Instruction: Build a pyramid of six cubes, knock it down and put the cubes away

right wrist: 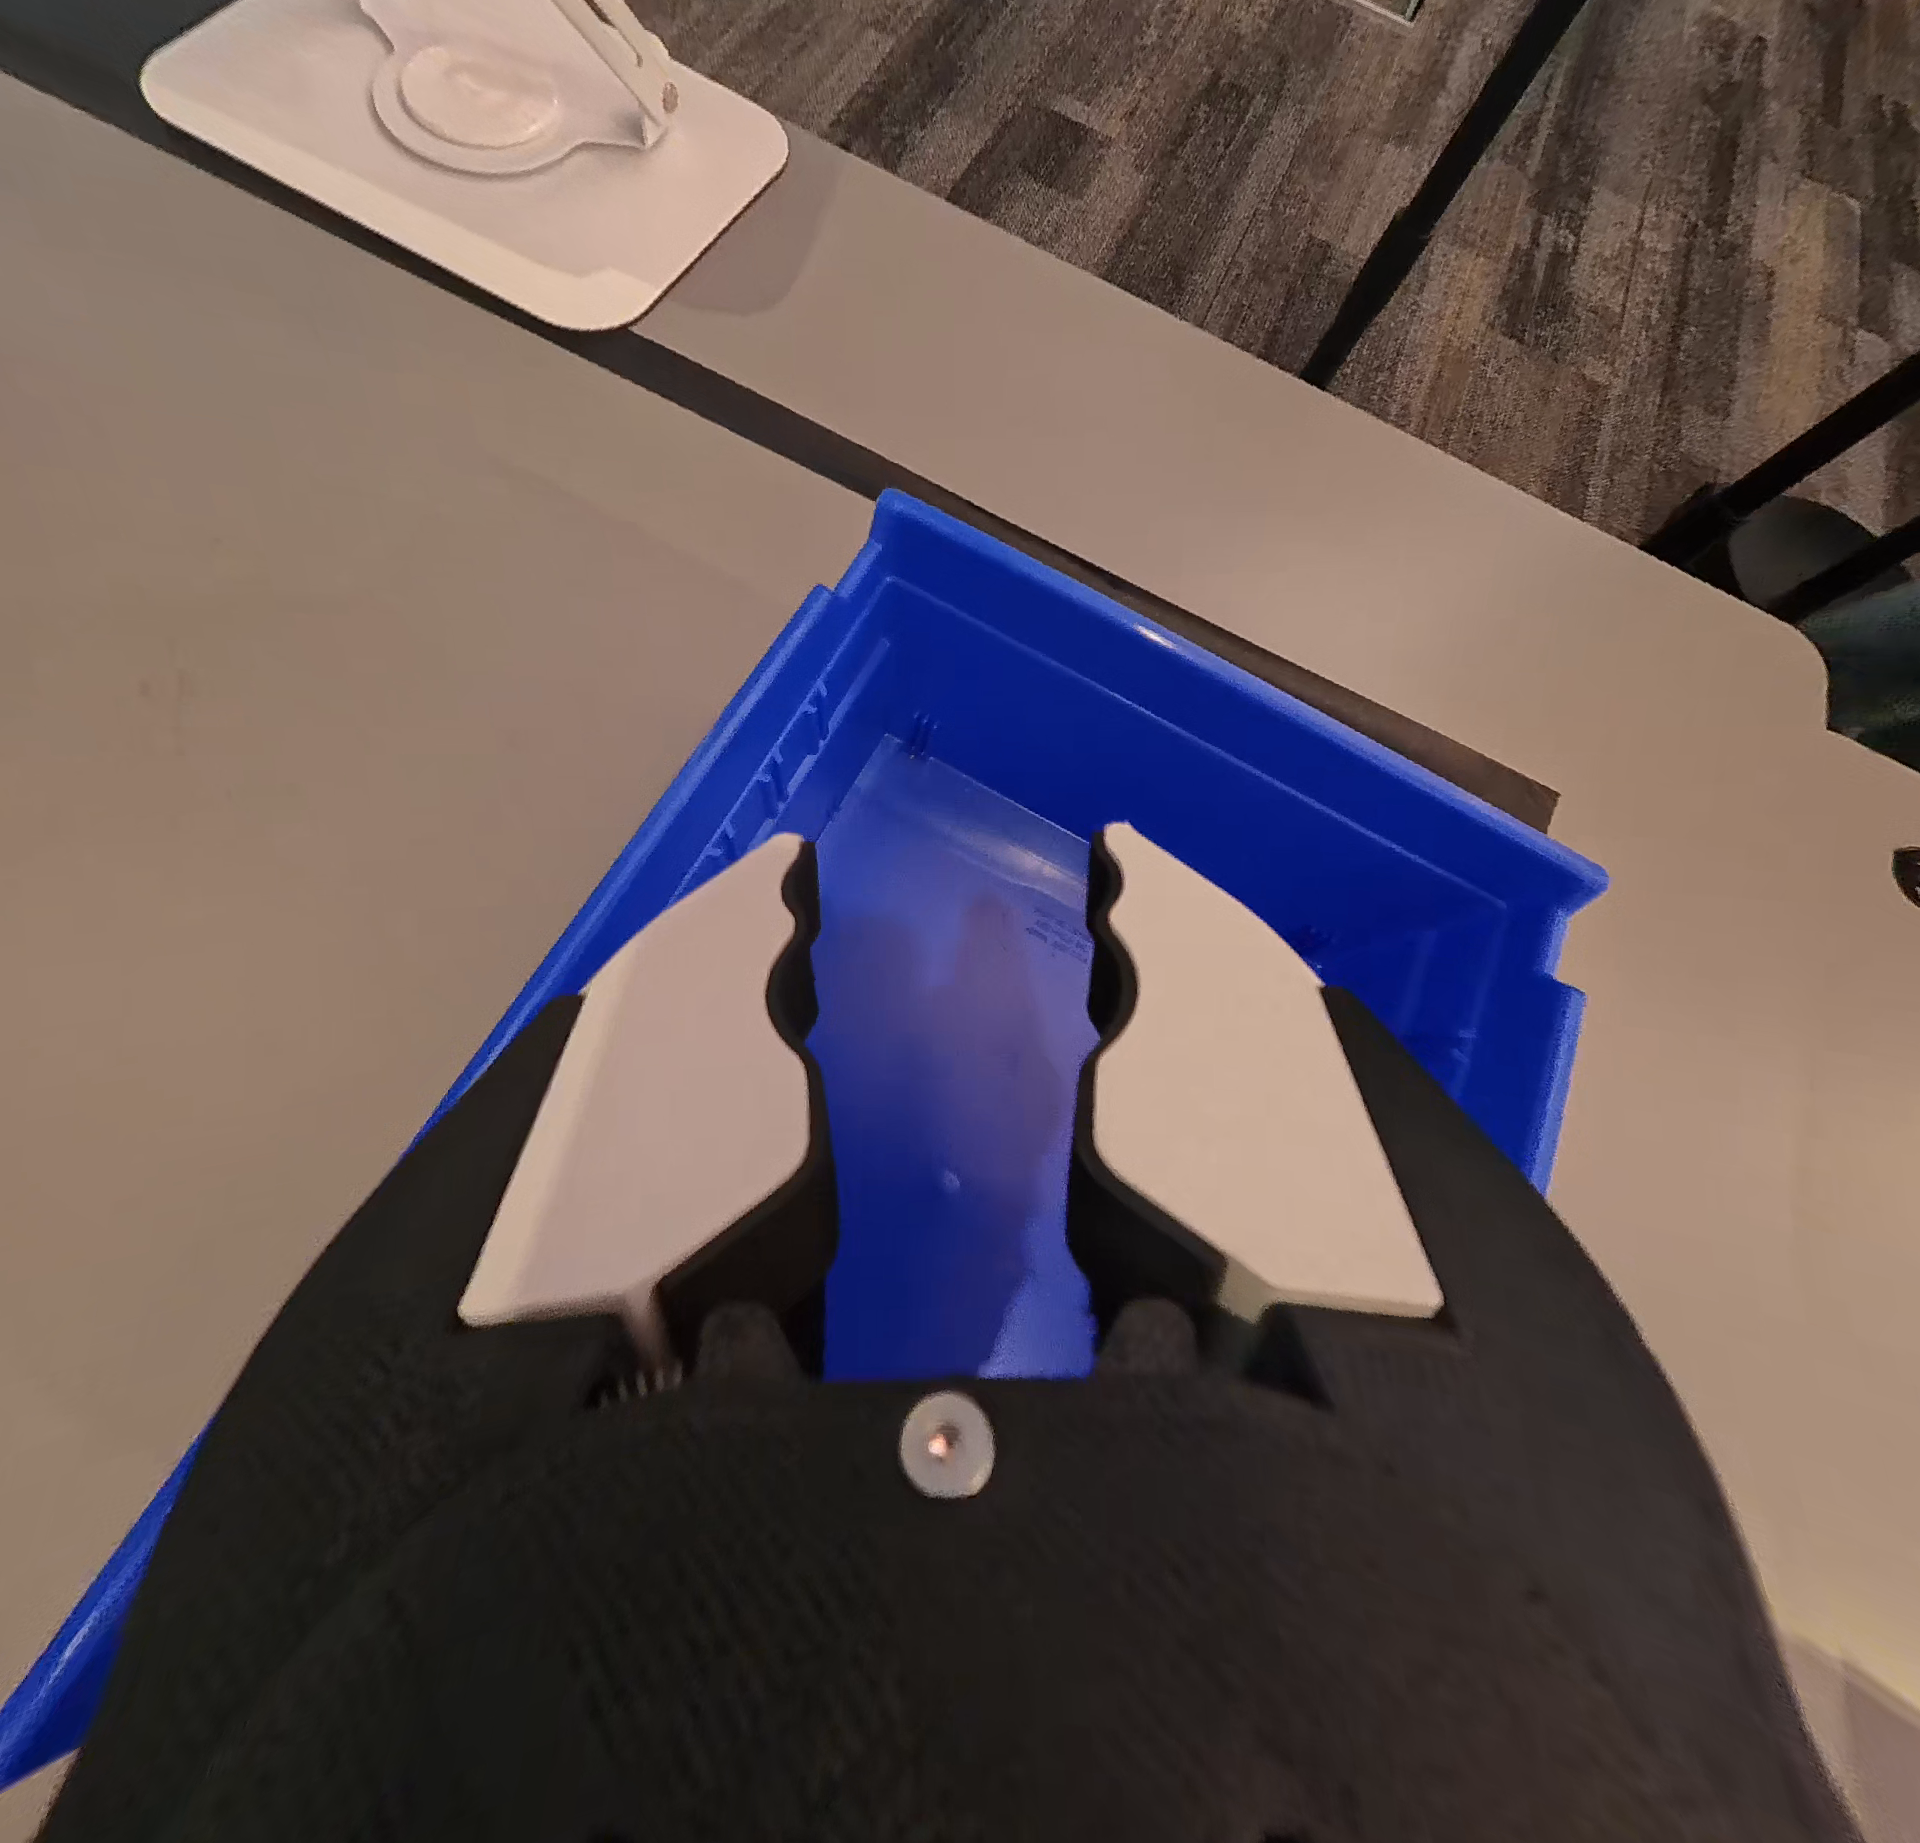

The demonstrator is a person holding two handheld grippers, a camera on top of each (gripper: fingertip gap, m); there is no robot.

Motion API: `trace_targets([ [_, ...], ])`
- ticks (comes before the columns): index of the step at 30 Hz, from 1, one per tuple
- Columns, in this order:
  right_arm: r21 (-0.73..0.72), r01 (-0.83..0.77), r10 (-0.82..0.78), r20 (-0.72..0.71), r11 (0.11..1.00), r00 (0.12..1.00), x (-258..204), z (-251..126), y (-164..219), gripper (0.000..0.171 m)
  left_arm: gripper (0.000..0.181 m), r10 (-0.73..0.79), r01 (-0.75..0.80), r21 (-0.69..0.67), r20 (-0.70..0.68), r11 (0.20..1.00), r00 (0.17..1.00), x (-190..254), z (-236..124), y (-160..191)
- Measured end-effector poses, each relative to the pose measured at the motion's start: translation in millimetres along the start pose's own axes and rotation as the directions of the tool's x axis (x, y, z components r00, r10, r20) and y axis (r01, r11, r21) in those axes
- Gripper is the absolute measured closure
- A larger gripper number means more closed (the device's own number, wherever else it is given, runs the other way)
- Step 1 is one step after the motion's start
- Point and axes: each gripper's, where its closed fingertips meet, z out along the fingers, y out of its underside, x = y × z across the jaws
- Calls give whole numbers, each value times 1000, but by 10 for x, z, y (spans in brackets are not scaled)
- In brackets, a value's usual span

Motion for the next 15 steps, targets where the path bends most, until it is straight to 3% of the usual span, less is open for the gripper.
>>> trace_targets([
  [4,-15,14,-14,-8,1000,1000,-30,41,0,120,116,-11,-23,177,190,984,982,-215,-279,-248],
  [8,-24,30,-30,-11,999,999,-62,68,6,120,115,46,-83,199,186,977,981,-112,-472,-360],
  [15,-11,27,-27,9,1000,1000,-98,65,-23,120,123,207,-225,332,88,916,974,519,-955,-782],
])
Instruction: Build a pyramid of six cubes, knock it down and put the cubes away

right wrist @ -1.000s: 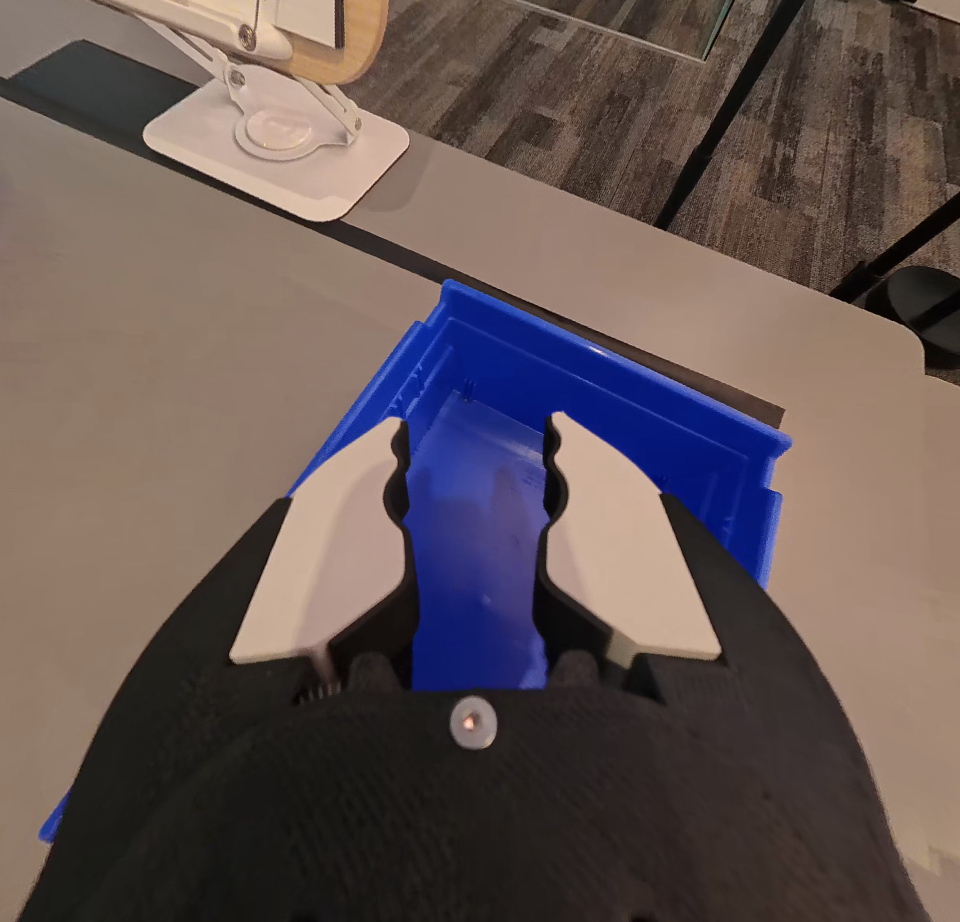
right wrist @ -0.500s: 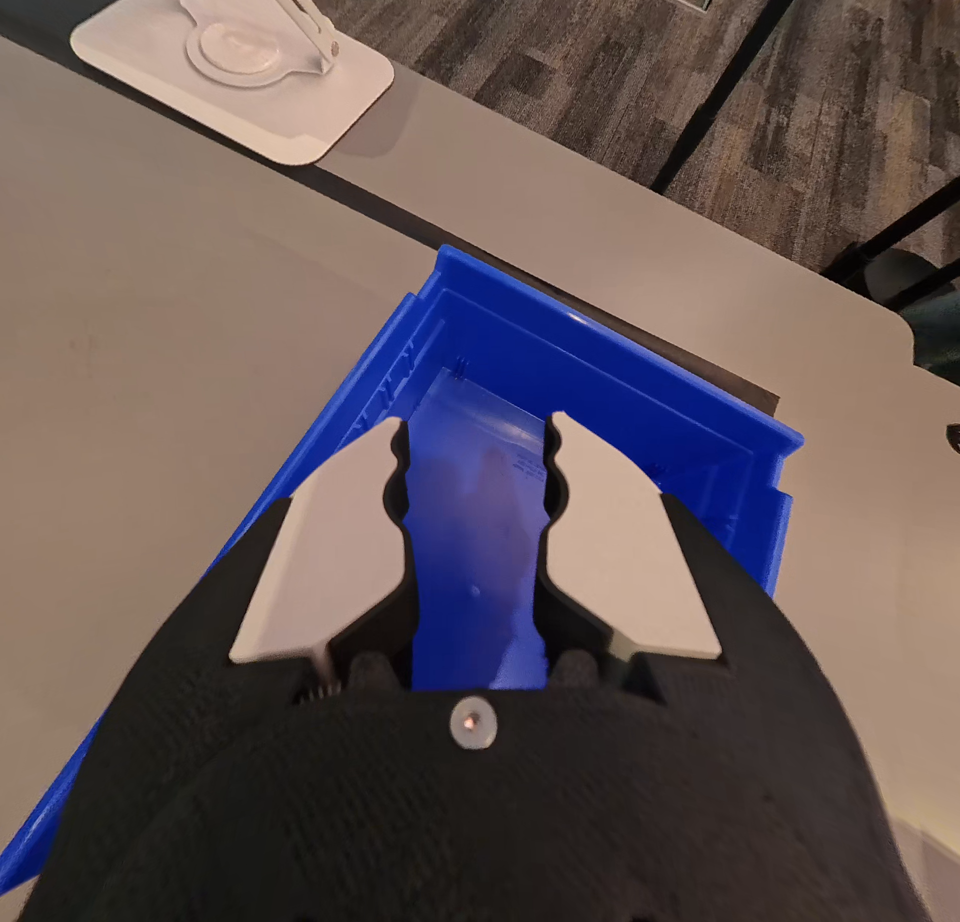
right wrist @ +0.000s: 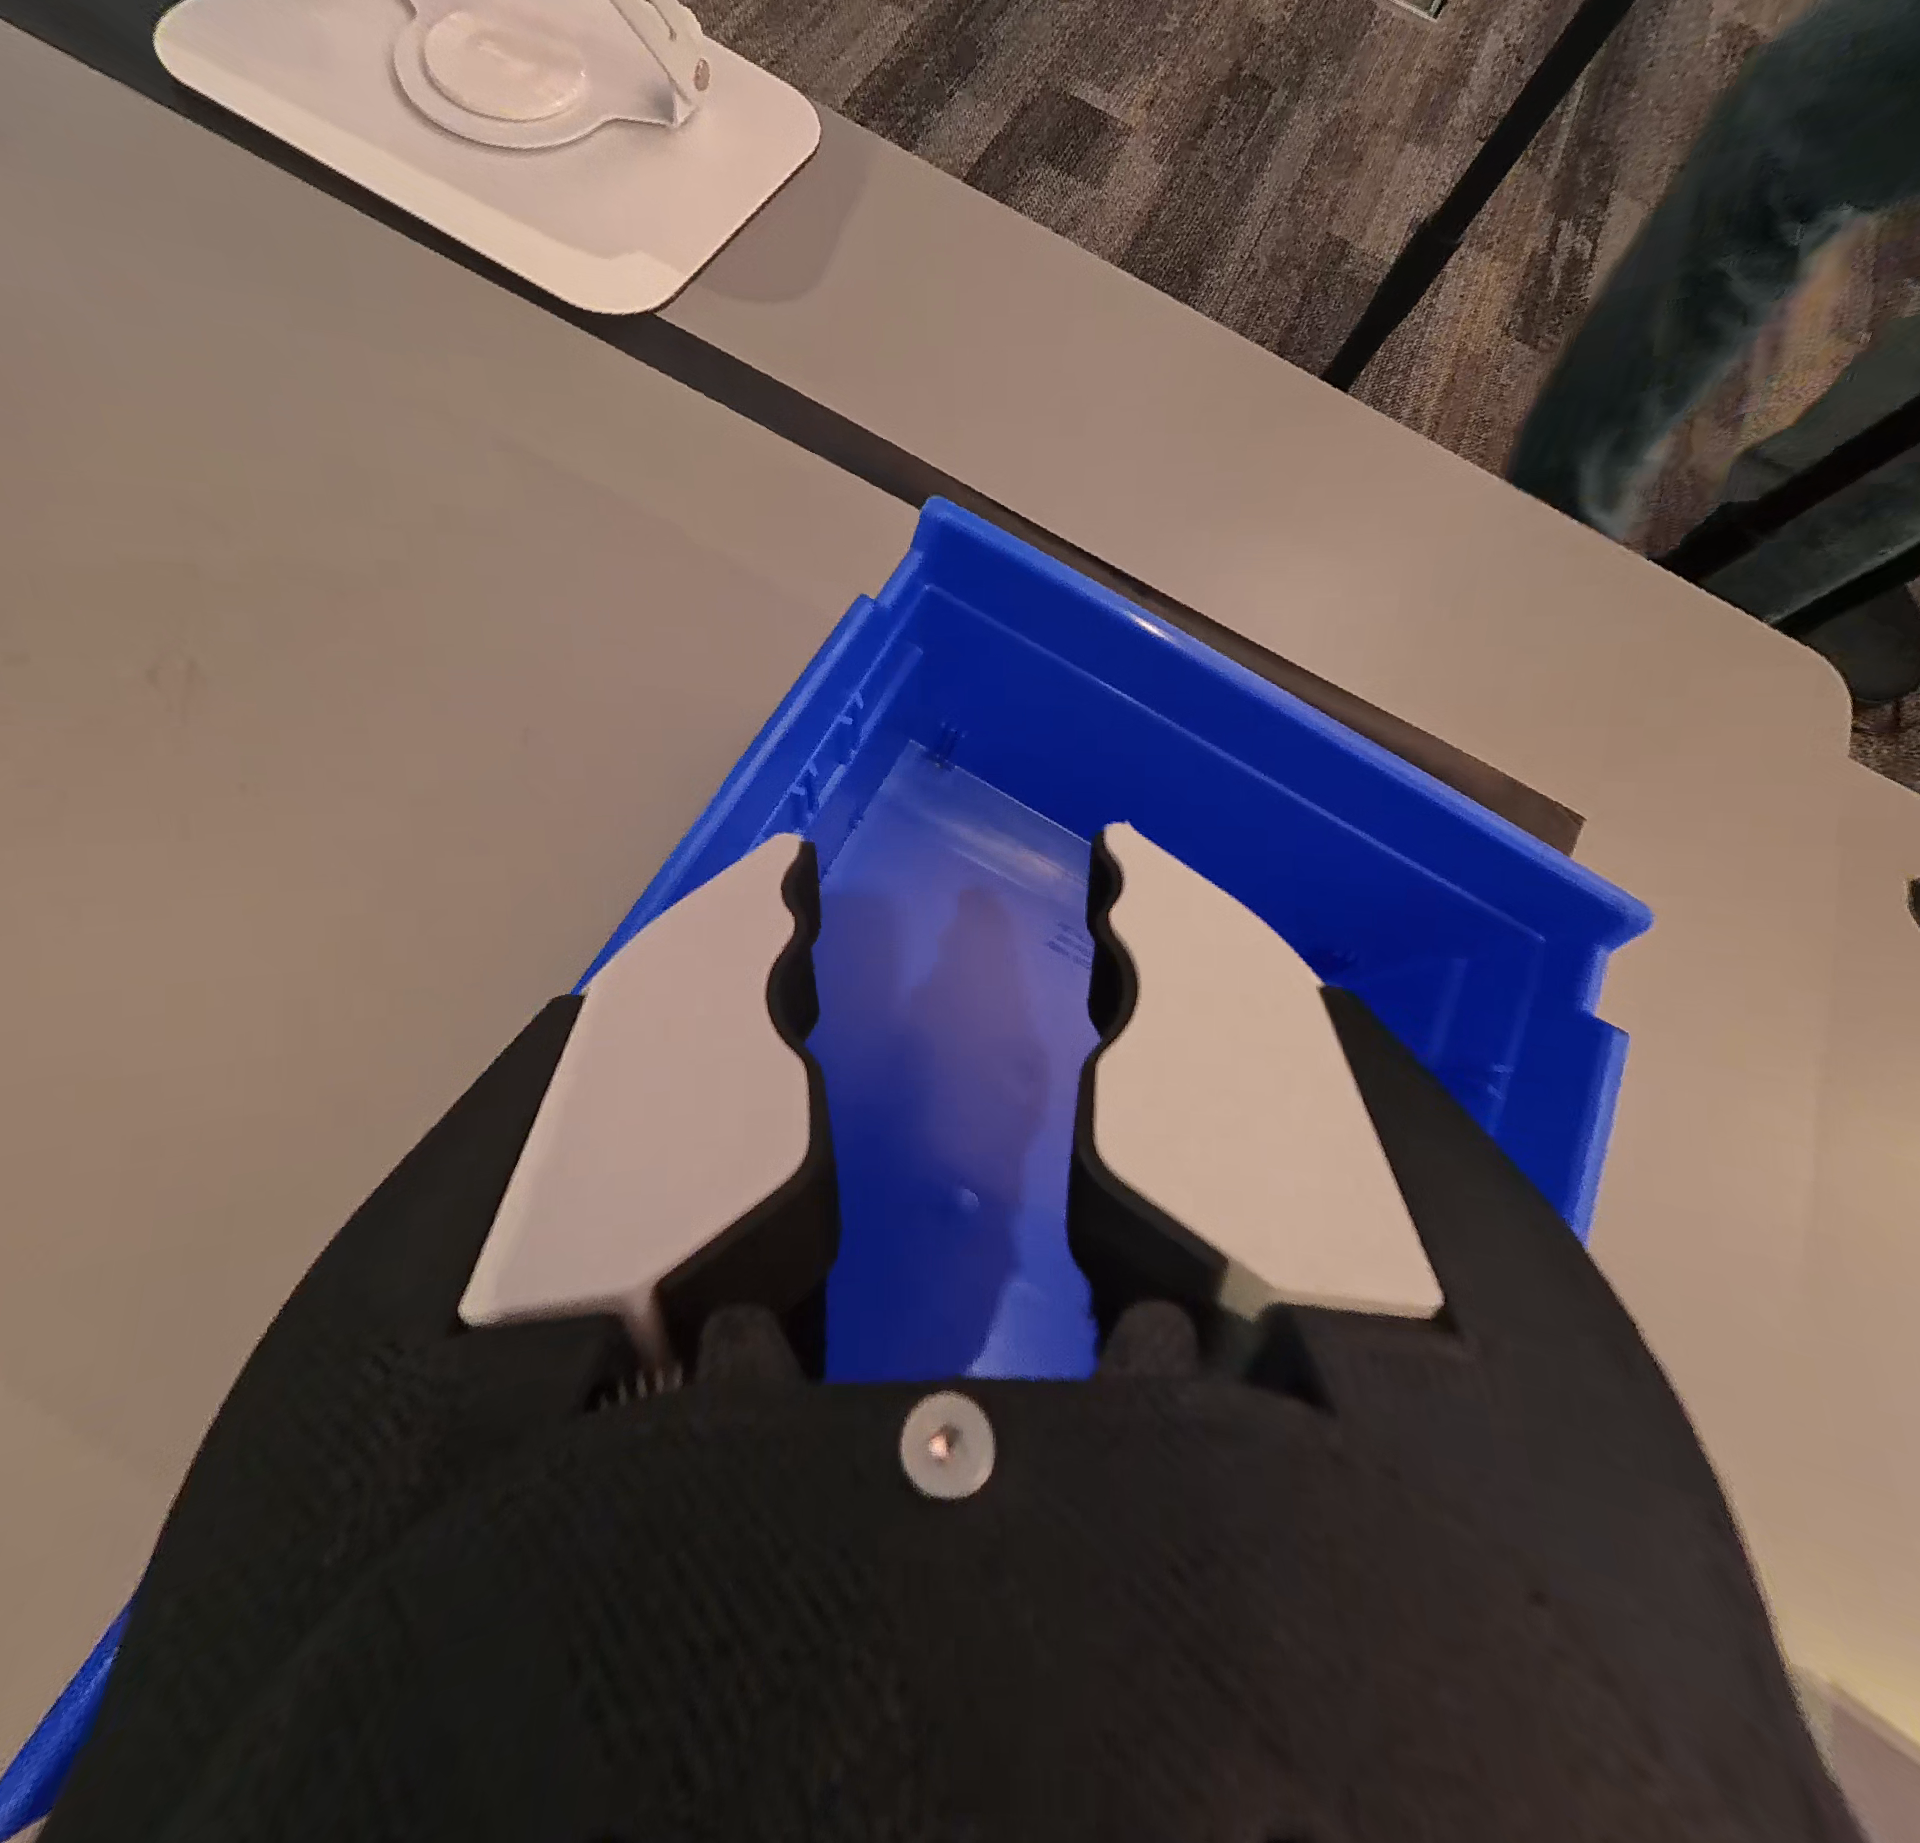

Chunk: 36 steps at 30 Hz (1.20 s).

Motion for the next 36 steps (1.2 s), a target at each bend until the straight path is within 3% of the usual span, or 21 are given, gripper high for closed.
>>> trace_targets([
  [5,-10,4,-4,9,1000,1000,-7,17,26,120,119,10,-9,14,-84,1000,996,274,67,-85],
  [7,-12,15,-14,14,1000,1000,-14,22,32,120,128,52,-55,-2,-261,998,964,595,104,-29],
  [13,17,31,-32,39,999,999,-29,-20,-1,120,137,198,-262,-60,-500,963,843,1156,355,267],
  [21,20,10,-11,44,1000,999,22,-62,29,120,133,302,-432,-90,-589,898,750,1460,695,519],
  [36,-43,47,-45,52,998,998,2,17,145,120,141,300,-496,-82,-707,865,640,1670,968,662],
])
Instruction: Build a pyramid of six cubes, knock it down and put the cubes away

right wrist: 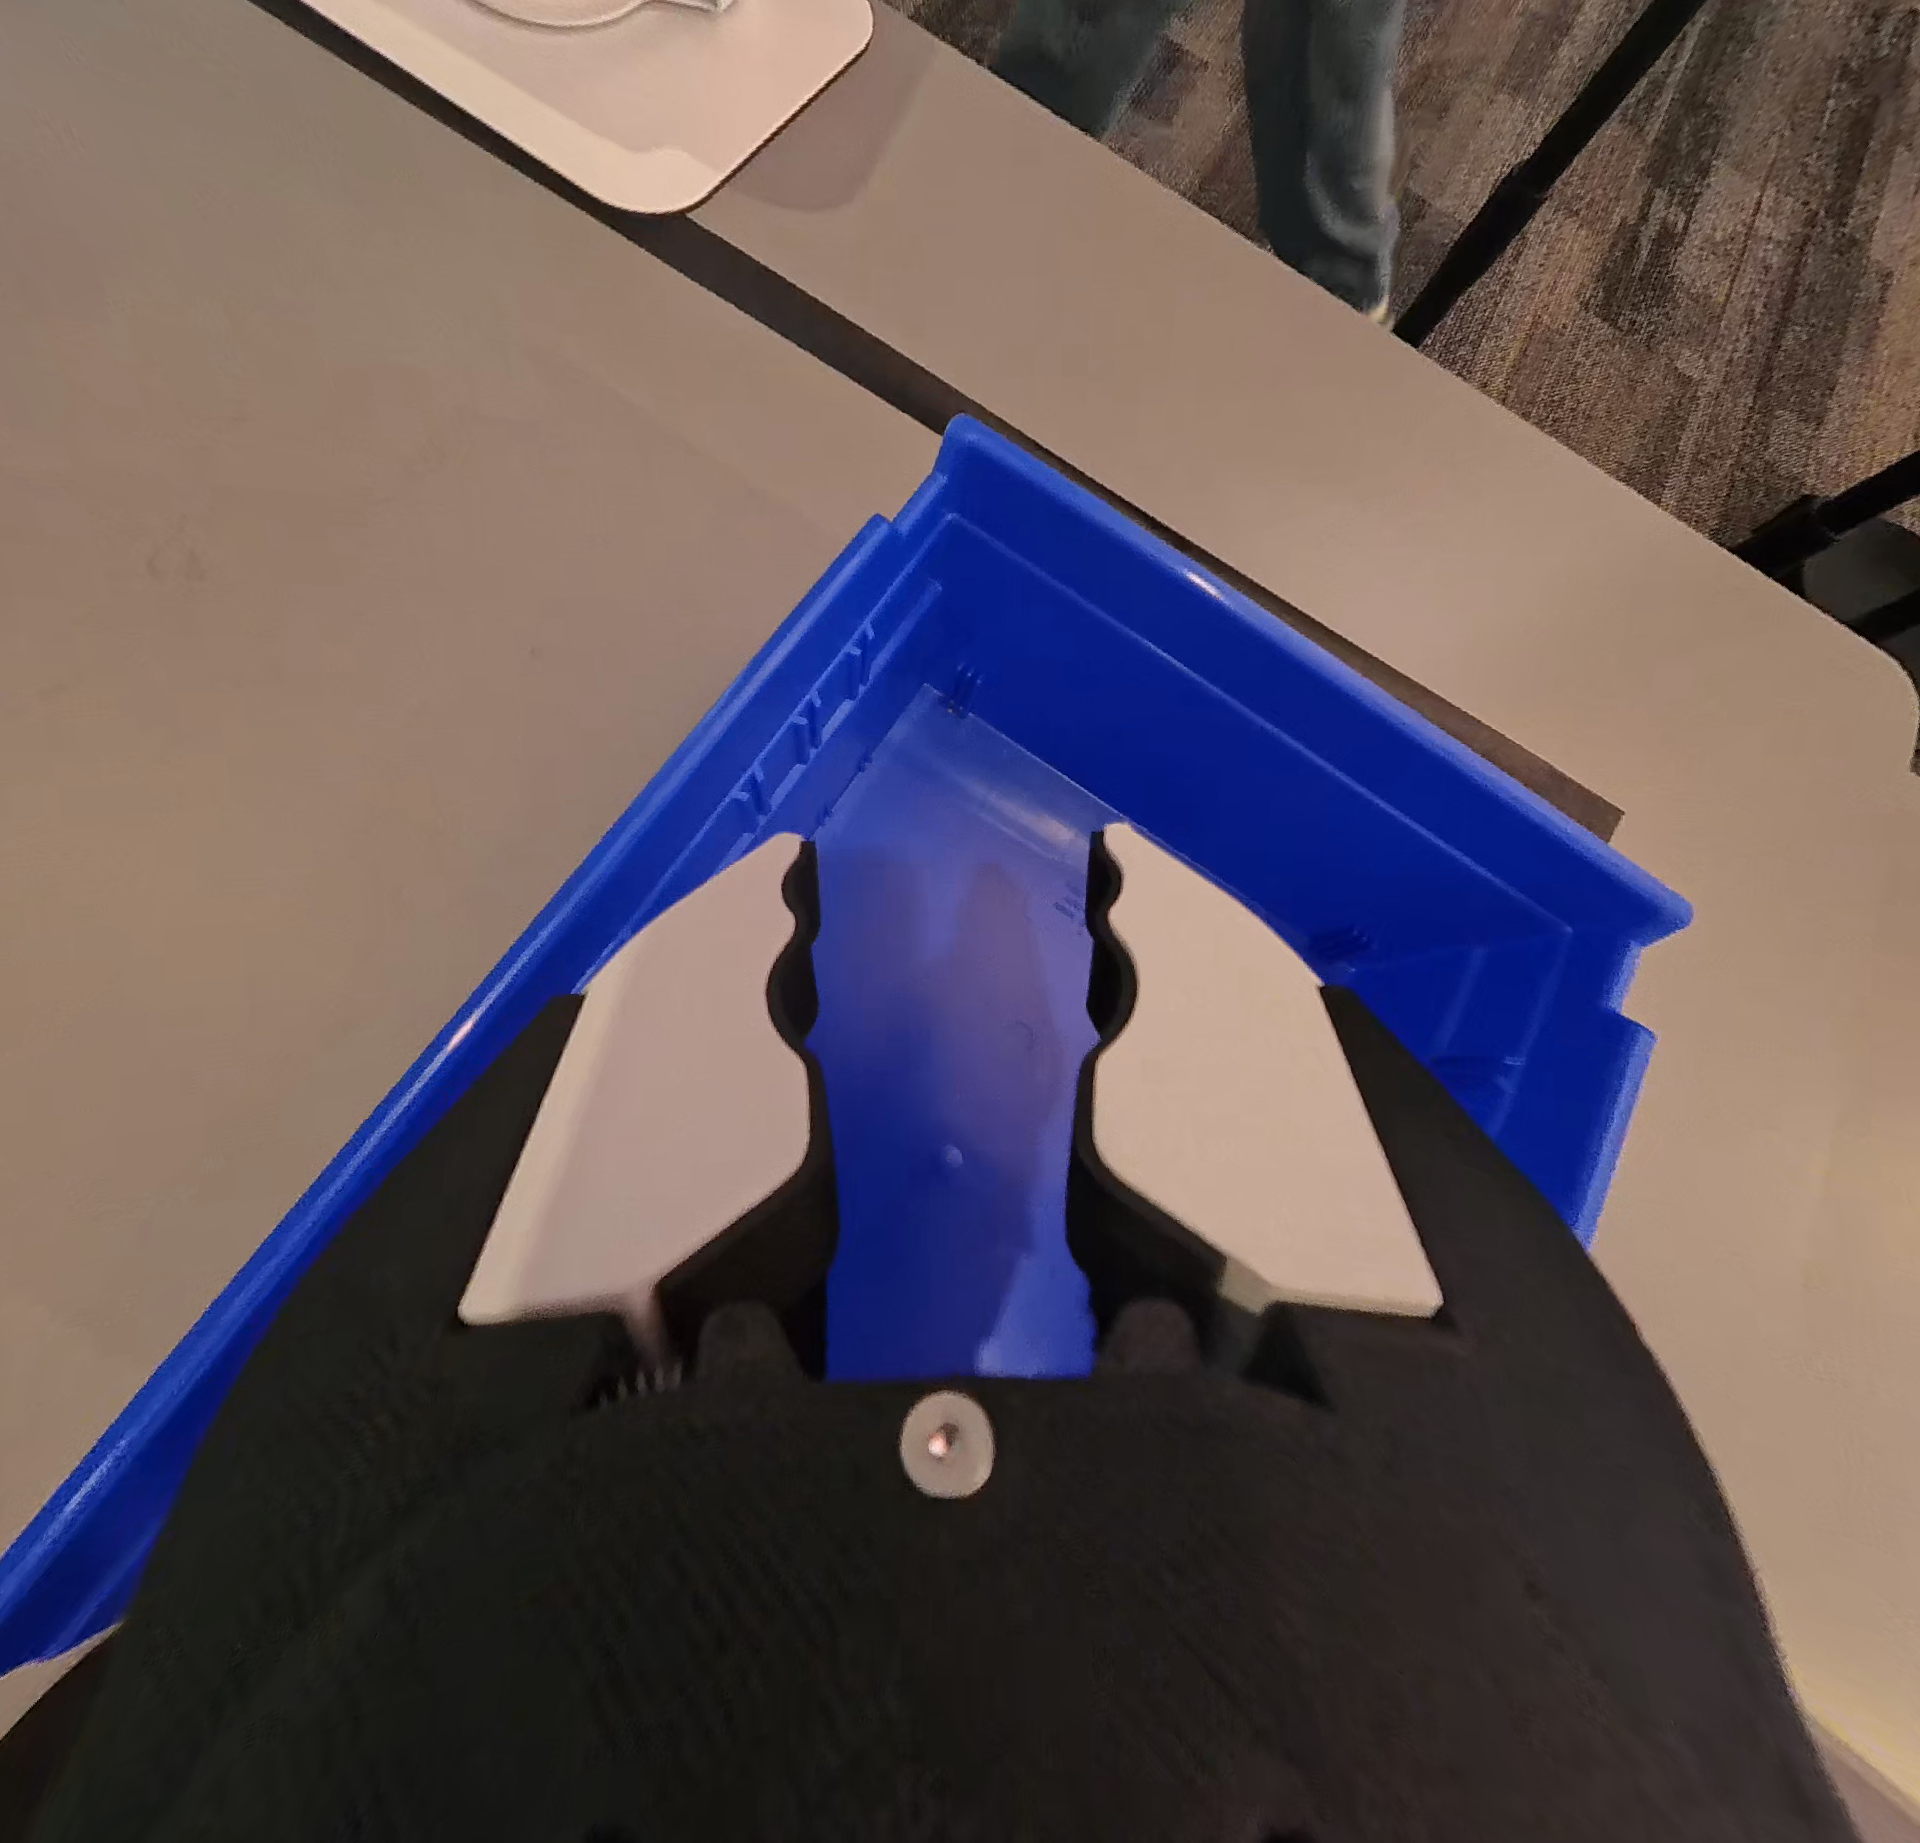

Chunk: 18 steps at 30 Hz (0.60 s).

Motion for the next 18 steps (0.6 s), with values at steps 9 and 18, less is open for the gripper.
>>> trace_targets([
  [9,-42,19,-19,5,999,1000,-13,71,82,120,151,-22,22,7,-21,1000,1000,16,-3,8],
  [18,-66,38,-37,21,997,999,-61,111,118,120,152,-81,76,70,71,995,994,-133,-414,-27],
])
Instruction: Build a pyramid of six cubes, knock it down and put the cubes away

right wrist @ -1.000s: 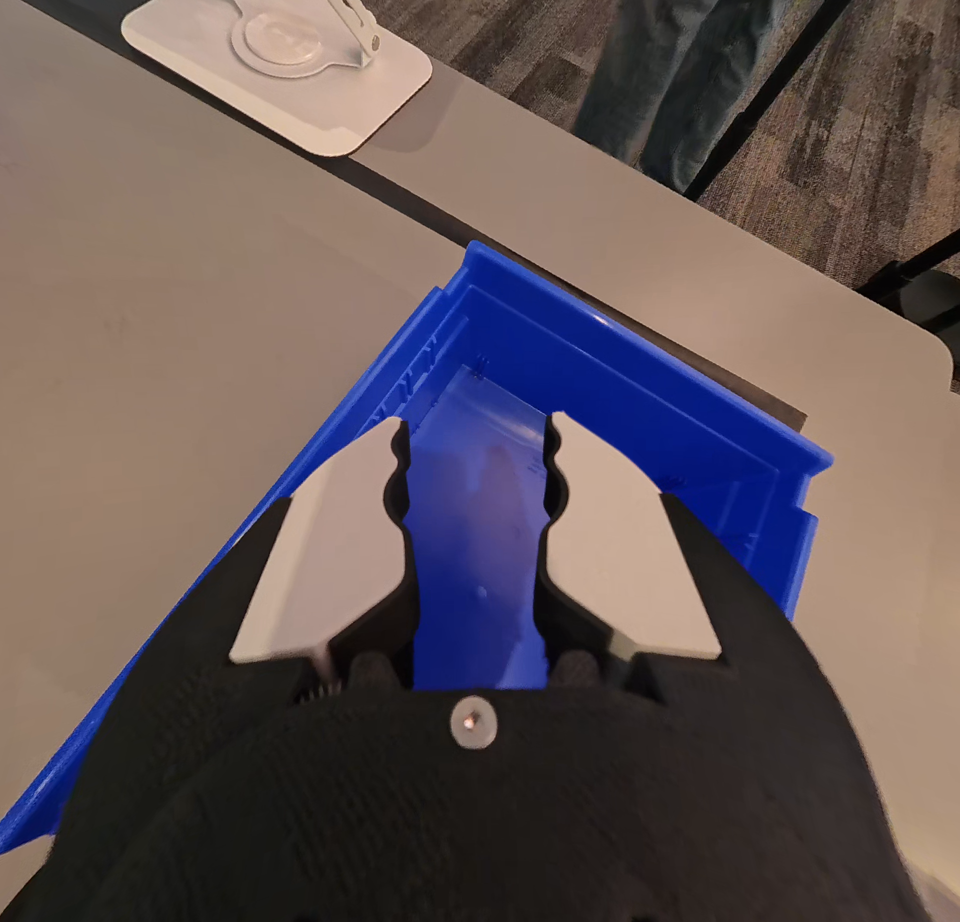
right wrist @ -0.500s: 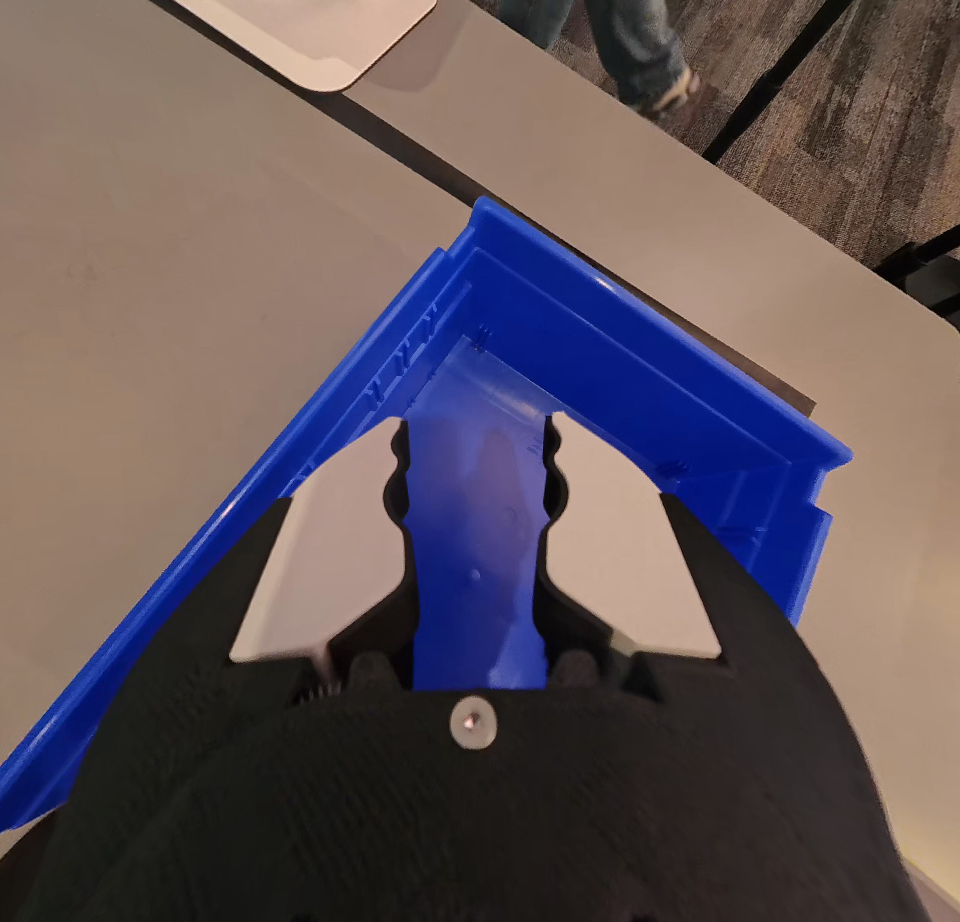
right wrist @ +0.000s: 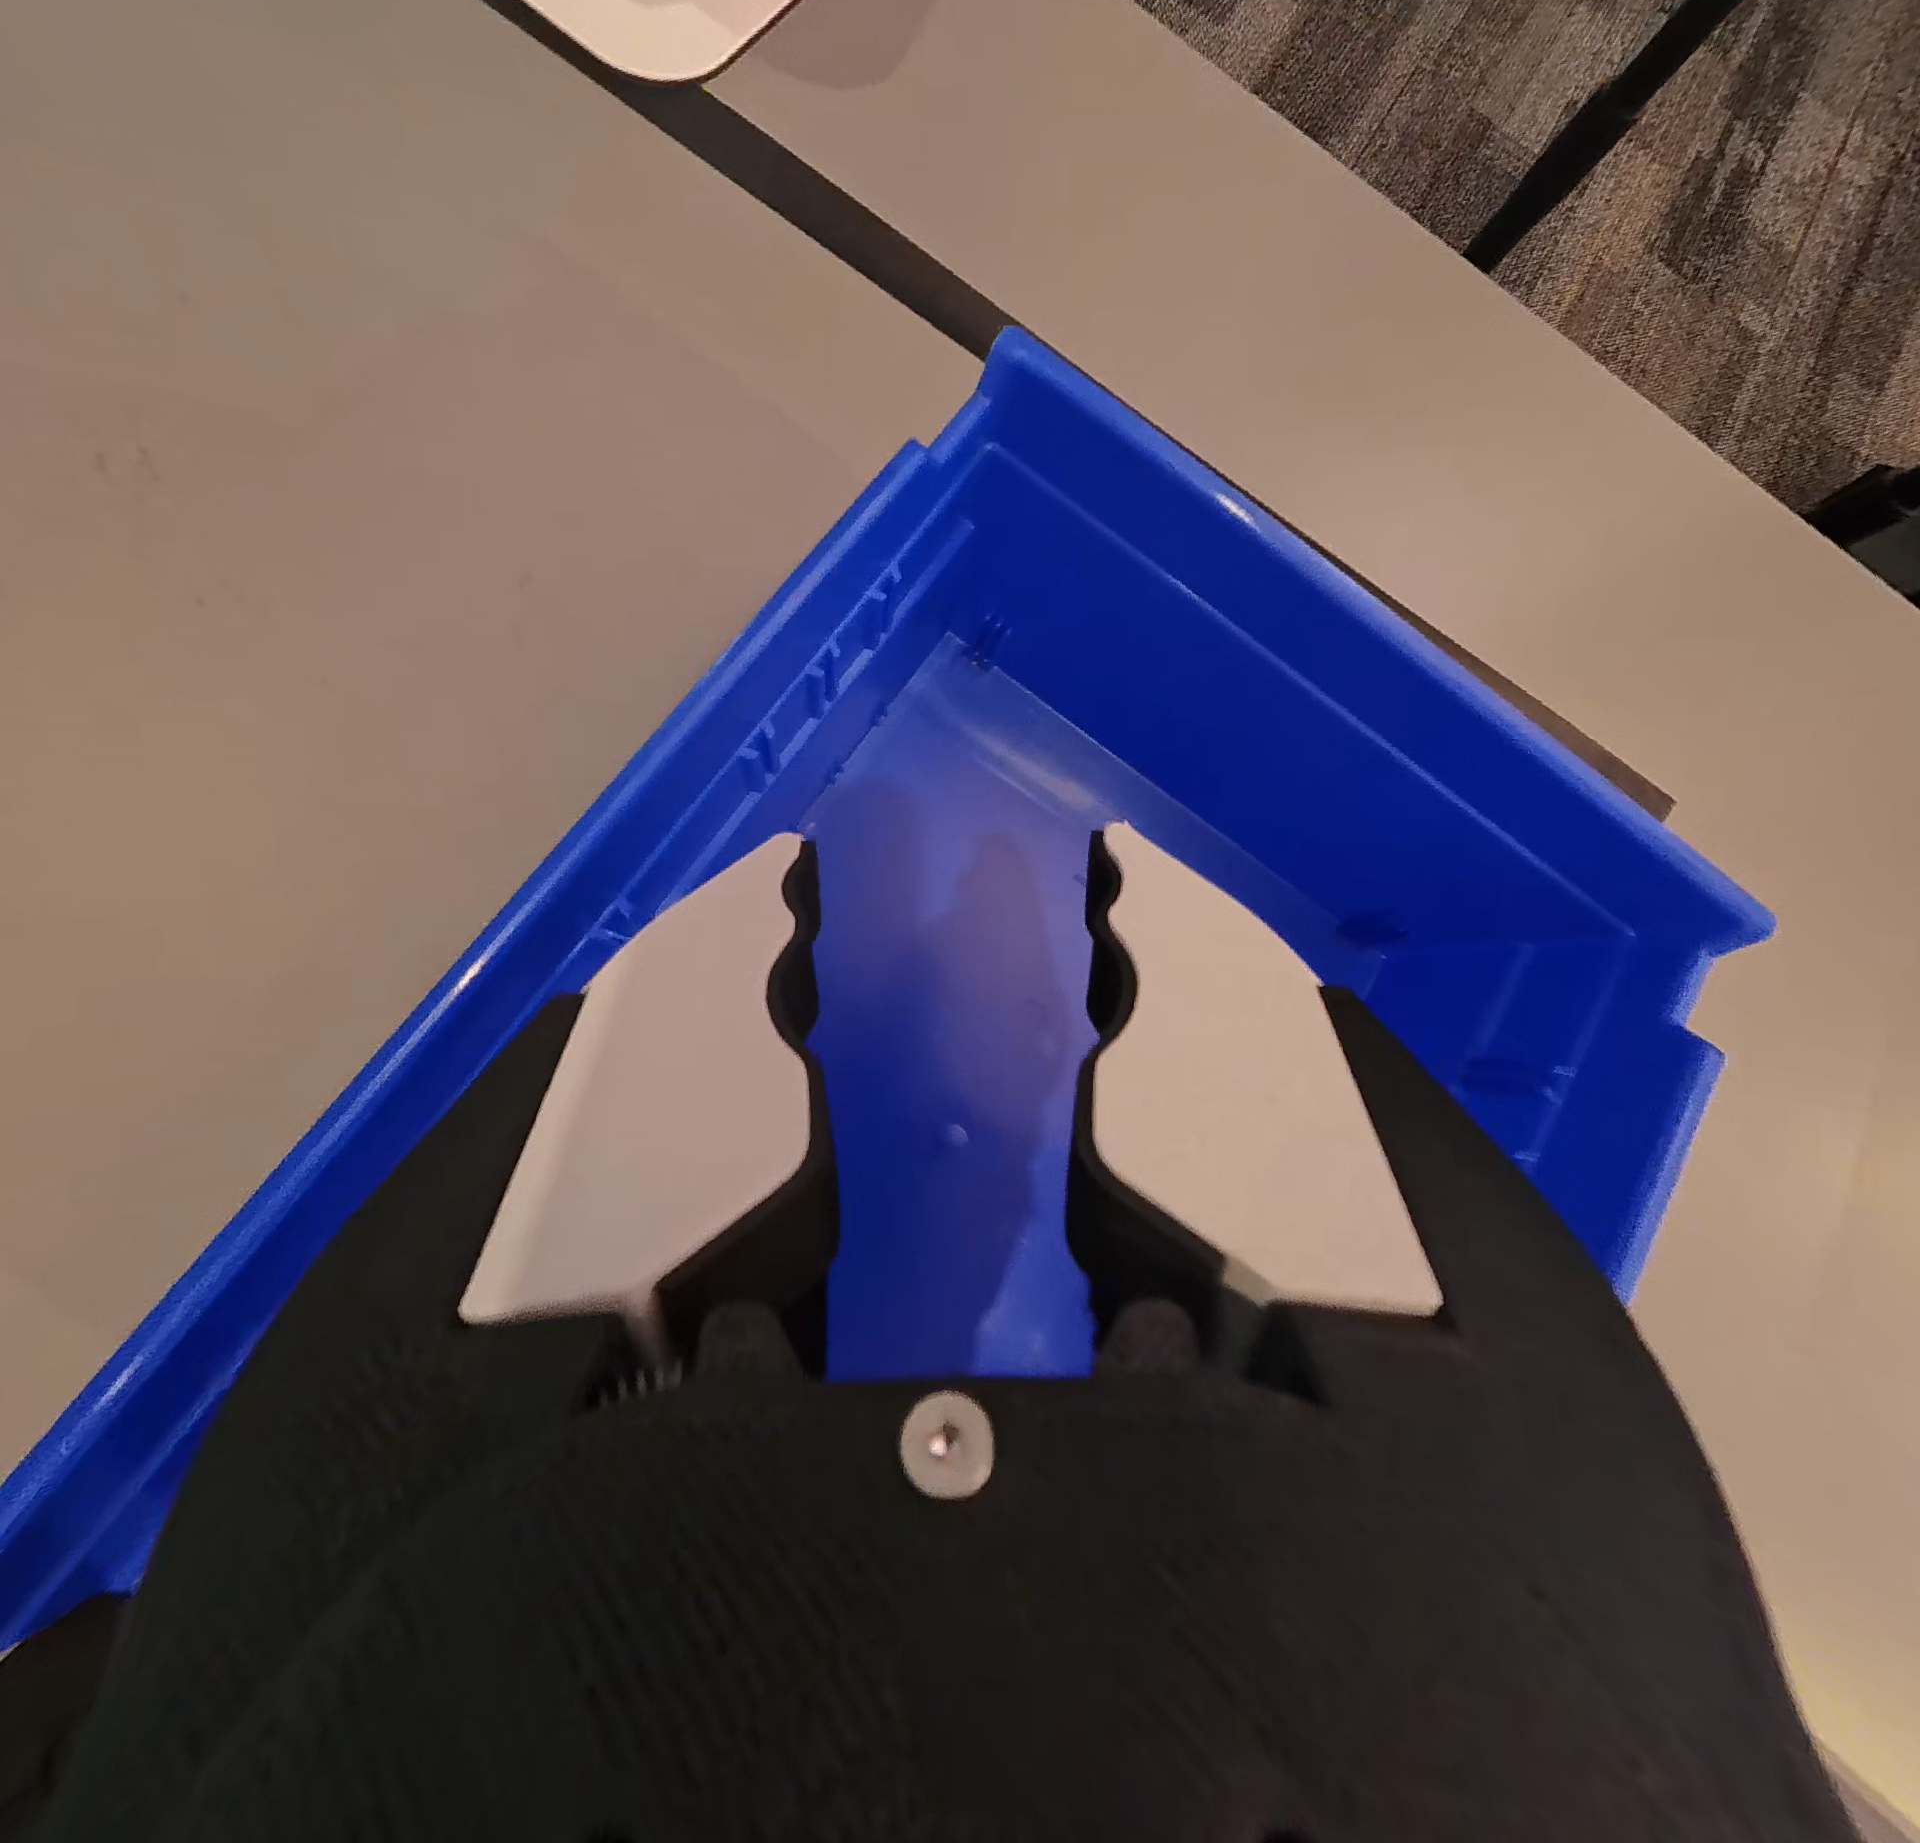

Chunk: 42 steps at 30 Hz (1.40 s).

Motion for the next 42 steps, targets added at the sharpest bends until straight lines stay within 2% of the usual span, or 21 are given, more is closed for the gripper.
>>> trace_targets([
  [2,-2,-3,3,-2,1000,1000,7,-12,5,120,152,-26,24,20,60,1000,998,-143,-209,-54],
  [6,20,-16,16,1,1000,1000,12,-61,-34,120,152,-145,120,163,150,979,978,-411,-774,-418],
  [9,26,-14,14,-5,1000,1000,17,-88,-53,120,152,-161,123,239,143,963,977,-353,-1074,-830],
  [11,27,-11,11,-5,1000,1000,13,-98,-62,120,153,-125,88,276,119,957,985,-190,-1122,-1161],
  [14,24,-5,5,-4,1000,1000,5,-110,-63,120,153,-9,-6,272,55,962,998,210,-932,-1634],
  [17,31,-4,4,2,1000,1000,-8,-125,-75,120,153,118,-110,252,-17,962,993,644,-530,-2049],
  [24,7,-2,2,16,1000,1000,-19,-93,-21,120,153,218,-172,220,-209,960,953,1345,393,-2666],
  [29,-22,-3,4,24,1000,1000,-19,-38,41,120,153,228,-169,214,-290,962,929,1571,750,-2860],
  [34,-30,-1,2,28,1000,1000,-23,-22,56,119,153,242,-196,169,-323,966,915,1667,992,-2827],
  [42,-49,7,-6,26,999,1000,-35,-5,72,119,153,265,-220,166,-338,961,903,1706,1111,-2760],
])
